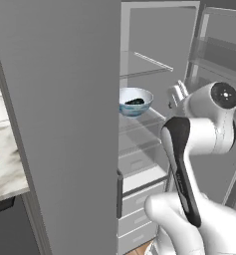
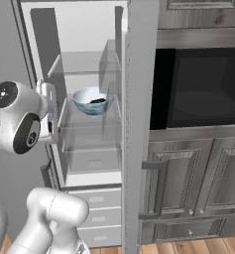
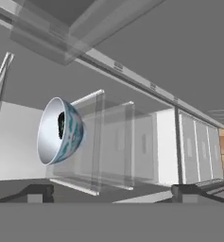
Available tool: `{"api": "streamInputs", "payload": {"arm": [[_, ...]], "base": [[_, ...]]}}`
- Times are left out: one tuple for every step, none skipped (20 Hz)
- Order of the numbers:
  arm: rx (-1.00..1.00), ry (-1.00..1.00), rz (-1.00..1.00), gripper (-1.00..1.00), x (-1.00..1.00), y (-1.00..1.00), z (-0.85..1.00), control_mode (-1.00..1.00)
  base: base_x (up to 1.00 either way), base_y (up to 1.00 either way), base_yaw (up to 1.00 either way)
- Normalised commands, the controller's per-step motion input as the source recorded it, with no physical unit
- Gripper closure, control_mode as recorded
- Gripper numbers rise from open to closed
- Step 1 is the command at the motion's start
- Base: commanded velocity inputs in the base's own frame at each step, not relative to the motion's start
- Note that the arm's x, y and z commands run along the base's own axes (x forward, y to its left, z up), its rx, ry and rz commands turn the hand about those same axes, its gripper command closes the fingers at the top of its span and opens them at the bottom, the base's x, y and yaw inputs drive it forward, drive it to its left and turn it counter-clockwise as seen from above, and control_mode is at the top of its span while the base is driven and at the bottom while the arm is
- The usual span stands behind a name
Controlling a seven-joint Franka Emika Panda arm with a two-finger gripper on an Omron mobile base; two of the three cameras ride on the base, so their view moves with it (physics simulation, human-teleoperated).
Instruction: Place the bowl with the eggplant and tomato on the second highest shelf of the fridge. Place the bowl with the fish and chicken drumstick on the top shelf of the fridge.
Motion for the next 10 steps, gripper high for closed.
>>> {"api": "streamInputs", "payload": {"arm": [[0.0, 0.0, 0.07, -1.0, -0.61, 0.29, 0.0, -1.0], [0.0, 0.0, 0.0, -1.0, 0.0, 0.0, 0.0, 1.0], [0.0, 0.0, 0.0, -1.0, 0.0, 0.0, 0.0, 1.0], [0.0, 0.0, 0.0, -1.0, 0.0, 0.0, 0.0, 1.0], [0.0, 0.0, 0.0, -1.0, 0.0, 0.0, 0.0, 1.0], [0.0, 0.0, 0.0, -1.0, 0.0, 0.0, 0.0, 1.0], [0.0, 0.0, 0.0, -1.0, 0.0, 0.0, 0.0, 1.0], [0.0, 0.0, 0.0, -1.0, 0.0, 0.0, 0.0, 1.0], [0.0, 0.0, 0.0, -1.0, 0.0, 0.0, 0.0, 1.0], [0.0, 0.0, 0.0, -1.0, 0.0, 0.0, 0.0, 1.0]], "base": [[0.0, 0.0, 0.0], [-1.0, 0.26, 0.03], [-1.0, 0.26, 0.01], [-1.0, 0.24, 0.01], [-1.0, 0.37, 0.08], [-1.0, 0.69, 0.23], [-0.79, 1.0, 0.33], [-0.49, 1.0, 0.37], [-0.25, 1.0, 0.44], [-0.01, 1.0, 0.47]]}}
